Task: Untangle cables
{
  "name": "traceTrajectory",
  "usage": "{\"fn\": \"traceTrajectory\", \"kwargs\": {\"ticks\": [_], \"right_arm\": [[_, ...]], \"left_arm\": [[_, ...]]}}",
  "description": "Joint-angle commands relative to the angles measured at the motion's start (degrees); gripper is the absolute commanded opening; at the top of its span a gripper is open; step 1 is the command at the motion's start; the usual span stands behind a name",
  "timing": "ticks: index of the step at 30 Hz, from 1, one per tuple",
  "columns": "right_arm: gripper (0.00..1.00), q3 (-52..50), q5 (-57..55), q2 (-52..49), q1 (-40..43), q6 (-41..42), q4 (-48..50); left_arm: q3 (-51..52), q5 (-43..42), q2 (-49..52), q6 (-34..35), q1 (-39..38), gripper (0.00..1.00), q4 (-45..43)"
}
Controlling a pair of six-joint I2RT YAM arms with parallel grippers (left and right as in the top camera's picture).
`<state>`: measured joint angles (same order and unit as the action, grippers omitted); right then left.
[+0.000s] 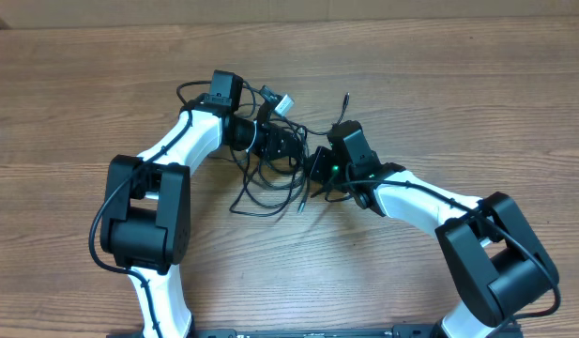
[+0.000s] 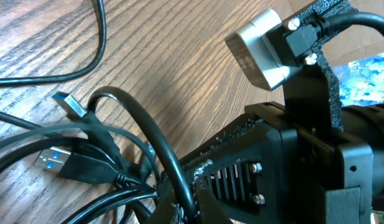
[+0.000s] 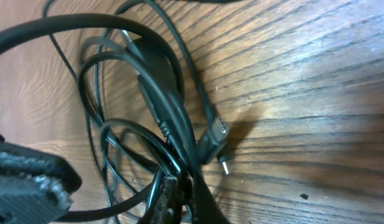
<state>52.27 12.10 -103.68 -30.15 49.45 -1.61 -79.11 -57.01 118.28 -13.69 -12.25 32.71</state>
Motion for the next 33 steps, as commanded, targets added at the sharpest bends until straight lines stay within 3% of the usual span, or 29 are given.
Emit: {"fn": "traceTrajectory", "kwargs": {"ticks": [1,7,11,20,33], "right_arm": [[0.04,-0.04,3.61,-1.01,-0.15,0.0,0.52],[0.04,-0.02,15.82,0.94,0.68,-6.49,3.65],[0.04,-0.02,17.62,3.61,0.68,-8.63,3.69],[0.04,-0.02,17.33,9.07,2.16,-9.46,0.02],[0.04,-0.85,9.11,9.05,2.27,-8.74,-14.34]], "left_arm": [[0.2,1.14,-0.42,3.96,0.79,0.04,-1.36],[0.2,25.66,-0.42,23.76,0.98,0.04,-2.58],[0.22,34.51,-0.42,29.05,0.98,0.04,-1.38],[0.22,36.87,-0.42,30.27,1.05,0.04,-0.83],[0.22,36.41,-0.42,30.25,1.03,0.04,-0.87]]}}
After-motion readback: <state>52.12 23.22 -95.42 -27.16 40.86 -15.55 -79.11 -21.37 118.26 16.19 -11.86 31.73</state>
